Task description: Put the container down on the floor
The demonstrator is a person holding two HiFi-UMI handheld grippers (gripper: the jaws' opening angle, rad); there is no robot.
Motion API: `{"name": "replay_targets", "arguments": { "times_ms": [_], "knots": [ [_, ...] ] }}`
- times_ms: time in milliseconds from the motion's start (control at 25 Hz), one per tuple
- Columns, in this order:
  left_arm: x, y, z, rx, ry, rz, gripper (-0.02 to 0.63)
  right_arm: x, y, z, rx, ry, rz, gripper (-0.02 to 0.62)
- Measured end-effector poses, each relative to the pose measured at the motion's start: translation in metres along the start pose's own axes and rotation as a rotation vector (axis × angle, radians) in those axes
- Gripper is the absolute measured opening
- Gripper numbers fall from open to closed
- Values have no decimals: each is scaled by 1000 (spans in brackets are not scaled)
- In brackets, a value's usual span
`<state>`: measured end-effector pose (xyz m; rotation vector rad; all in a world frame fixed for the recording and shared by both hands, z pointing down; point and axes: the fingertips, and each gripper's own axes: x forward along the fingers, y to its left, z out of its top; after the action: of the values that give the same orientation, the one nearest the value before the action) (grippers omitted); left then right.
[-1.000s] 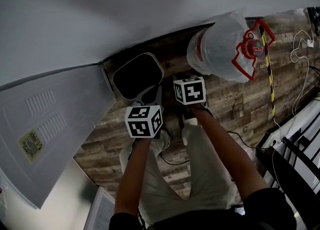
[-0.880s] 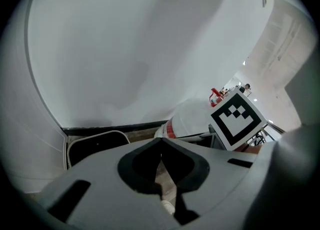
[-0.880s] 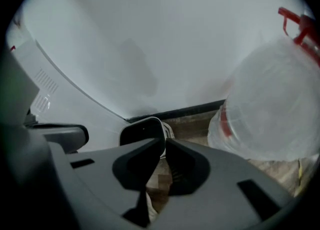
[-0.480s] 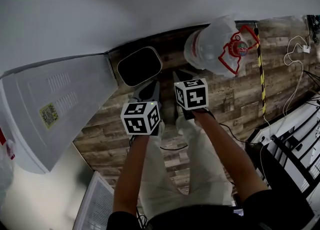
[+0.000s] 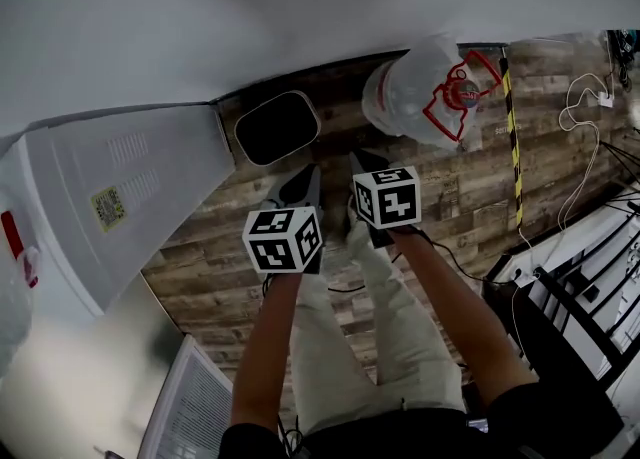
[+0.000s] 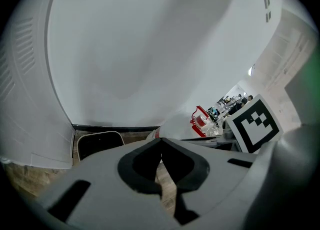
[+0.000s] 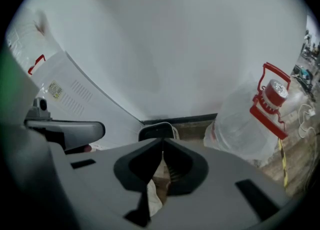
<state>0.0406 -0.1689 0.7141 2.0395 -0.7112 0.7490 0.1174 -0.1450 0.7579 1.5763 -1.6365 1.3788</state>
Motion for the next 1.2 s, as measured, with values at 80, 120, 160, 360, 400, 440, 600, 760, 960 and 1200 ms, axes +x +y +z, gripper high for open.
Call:
{"name": "replay_targets", "arguments": {
  "times_ms": [80, 120, 160, 360, 400, 440, 600, 760, 960, 1200],
  "knots": [
    [-4, -4, 1, 1, -6, -2, 17, -6, 2, -1, -7, 1, 0, 35],
    [-6, -6, 0, 2, -9, -4, 18, -9, 4, -2, -12, 2, 1, 35],
    [-8, -7, 0, 2, -12, -5, 17, -12, 5, -3, -17, 2, 2, 35],
    [-19, -12, 0, 1, -39, -5, 17, -21, 11, -4, -22, -14, 10, 35],
    [-22, -13, 0, 1, -44, -3, 17, -23, 13, -2, -21, -19, 12, 35],
    [-25, -13, 0, 0, -48, 0, 17, -25, 15, -1, -20, -25, 15, 35],
    [-42, -18, 3, 7, -65, 5, 18, -40, 25, 4, -18, -46, 29, 35],
    [-64, -27, 14, 15, -98, 8, 18, -60, 35, 13, -24, -73, 35, 35],
    [-86, -44, 31, 23, -140, 4, 17, -91, 41, 30, -24, -112, 44, 35],
    [-107, -80, 61, 53, -166, -35, 17, -130, 47, 53, -33, -153, 61, 35]
  ]
}}
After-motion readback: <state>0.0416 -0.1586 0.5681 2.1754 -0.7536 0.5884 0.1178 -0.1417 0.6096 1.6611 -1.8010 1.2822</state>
